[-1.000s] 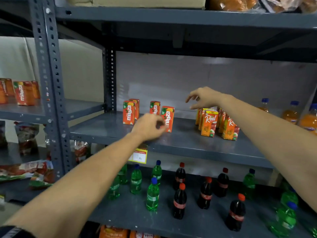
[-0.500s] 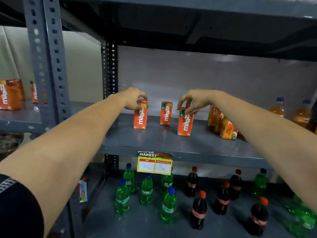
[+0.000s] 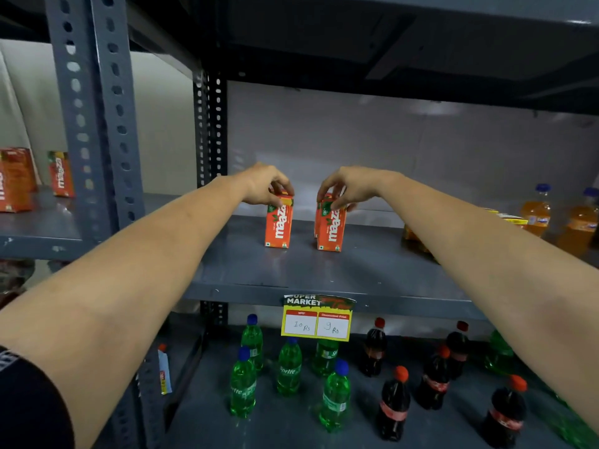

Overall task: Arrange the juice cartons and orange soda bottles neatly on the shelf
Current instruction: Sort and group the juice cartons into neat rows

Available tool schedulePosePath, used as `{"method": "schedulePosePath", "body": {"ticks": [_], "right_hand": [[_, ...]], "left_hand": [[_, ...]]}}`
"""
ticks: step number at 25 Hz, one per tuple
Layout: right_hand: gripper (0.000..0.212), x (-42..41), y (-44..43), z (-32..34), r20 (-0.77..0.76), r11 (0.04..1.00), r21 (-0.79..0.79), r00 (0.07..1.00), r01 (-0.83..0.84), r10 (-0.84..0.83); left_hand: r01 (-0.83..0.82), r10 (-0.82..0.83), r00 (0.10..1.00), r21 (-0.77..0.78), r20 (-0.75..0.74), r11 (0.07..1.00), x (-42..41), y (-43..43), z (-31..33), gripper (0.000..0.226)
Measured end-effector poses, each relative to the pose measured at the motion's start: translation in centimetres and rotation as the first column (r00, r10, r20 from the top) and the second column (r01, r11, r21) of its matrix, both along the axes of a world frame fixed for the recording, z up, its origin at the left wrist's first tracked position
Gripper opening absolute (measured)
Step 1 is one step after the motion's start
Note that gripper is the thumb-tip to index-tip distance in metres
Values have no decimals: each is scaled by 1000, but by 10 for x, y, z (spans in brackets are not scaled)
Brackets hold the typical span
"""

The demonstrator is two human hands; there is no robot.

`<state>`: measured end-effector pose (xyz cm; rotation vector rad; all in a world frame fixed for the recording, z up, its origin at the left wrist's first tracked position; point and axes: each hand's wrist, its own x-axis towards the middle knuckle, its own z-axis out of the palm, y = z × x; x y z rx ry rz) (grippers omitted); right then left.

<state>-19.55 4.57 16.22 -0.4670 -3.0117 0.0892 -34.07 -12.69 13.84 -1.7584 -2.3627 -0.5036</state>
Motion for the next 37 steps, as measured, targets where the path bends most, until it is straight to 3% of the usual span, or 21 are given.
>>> {"method": "schedulePosePath", "body": {"ticks": [7,11,13,19,25,29,37], "right_hand": [[34,-6,0,-3,13,999,-12,999,32,-32],[51,10,4,-5,-39,999,-27,999,28,-29],[55,30,12,-6,-80,999,-10,996,38,-38],[40,113,38,5,-113,991,72,988,112,-104],[35,204,86,17,-32,943,218,967,252,-251],[43,247,124,11,17,922,240,949,303,-316],[53,255,167,-6,49,971,135,977,197,-205]], "left_hand": [[-27,27,998,1,-56,1000,-2,3,-5,39],[-88,83,990,-41,-114,995,4,5,-4,47],[-103,98,987,-37,-125,994,13,8,-3,51],[-84,85,981,12,-174,996,63,37,1,53],[29,-25,991,31,-131,999,142,97,-2,51],[75,-71,989,25,-133,997,192,143,-7,53],[58,-55,992,24,-117,998,244,214,-22,54]]}}
